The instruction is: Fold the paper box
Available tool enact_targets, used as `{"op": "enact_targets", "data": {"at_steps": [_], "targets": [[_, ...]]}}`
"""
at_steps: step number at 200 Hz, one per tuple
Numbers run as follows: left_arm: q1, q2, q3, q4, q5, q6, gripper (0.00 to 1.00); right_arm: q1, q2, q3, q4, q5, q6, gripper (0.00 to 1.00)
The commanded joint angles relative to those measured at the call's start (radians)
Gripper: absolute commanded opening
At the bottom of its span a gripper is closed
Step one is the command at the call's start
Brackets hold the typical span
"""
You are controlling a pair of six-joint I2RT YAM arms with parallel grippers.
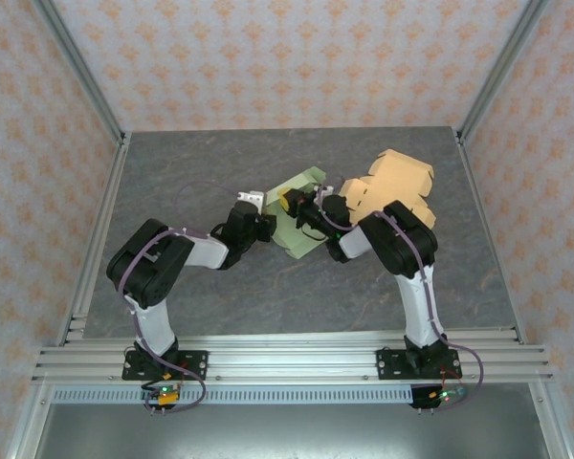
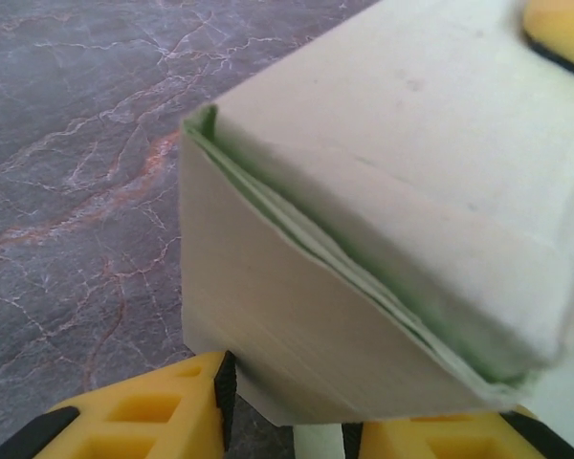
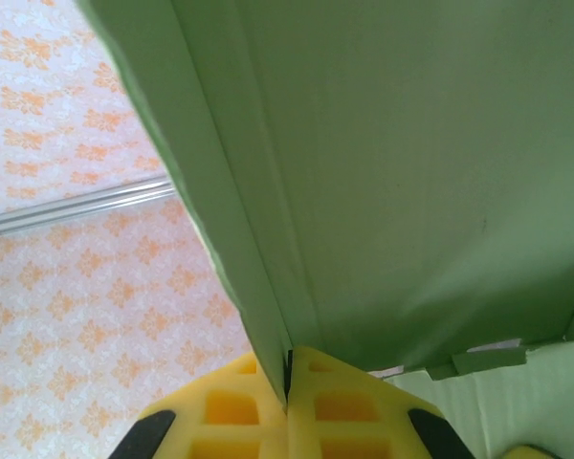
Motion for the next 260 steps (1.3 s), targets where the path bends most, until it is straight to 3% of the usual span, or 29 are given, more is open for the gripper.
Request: {"op": "enact_targets", "data": {"at_steps": [1,61,112,148,189,220,236,260], "targets": [[-0.003,0.021,0.052,0.020,-0.061,-0.008,0.33,0.034,-0.027,-0.028,-0.025,-0.002,-0.008,0.06],[-0.010,0.028,0.096,-0.024,-0.079,-0.002,0.19,0.042,-0.056,-0.063,-0.036,0.037,-0.037,0.08],[-0.011,0.029,0.099,-0.079,-0.096,0.036,0.09,0.043,-0.127,-0.116,-0.084,0.033,-0.101,0.29],[-0.011,0.010,0.089,-0.096,-0.101,0.081,0.09,0.044,-0.240,-0.200,-0.205,-0.005,-0.221,0.37],[-0.009,-0.016,0.087,-0.133,-0.107,0.139,0.09,0.043,-0.499,-0.274,-0.528,0.002,-0.437,0.41],[-0.008,-0.023,0.089,-0.137,-0.100,0.165,0.09,0.025,-0.682,-0.204,-0.931,0.053,-0.701,0.43],[-0.006,-0.024,0.093,-0.146,-0.091,0.179,0.09,-0.013,-0.746,-0.144,-1.096,0.091,-0.805,0.43],[-0.006,-0.017,0.094,-0.123,-0.077,0.153,0.09,-0.113,-0.797,-0.101,-1.194,0.091,-0.880,0.45]]}}
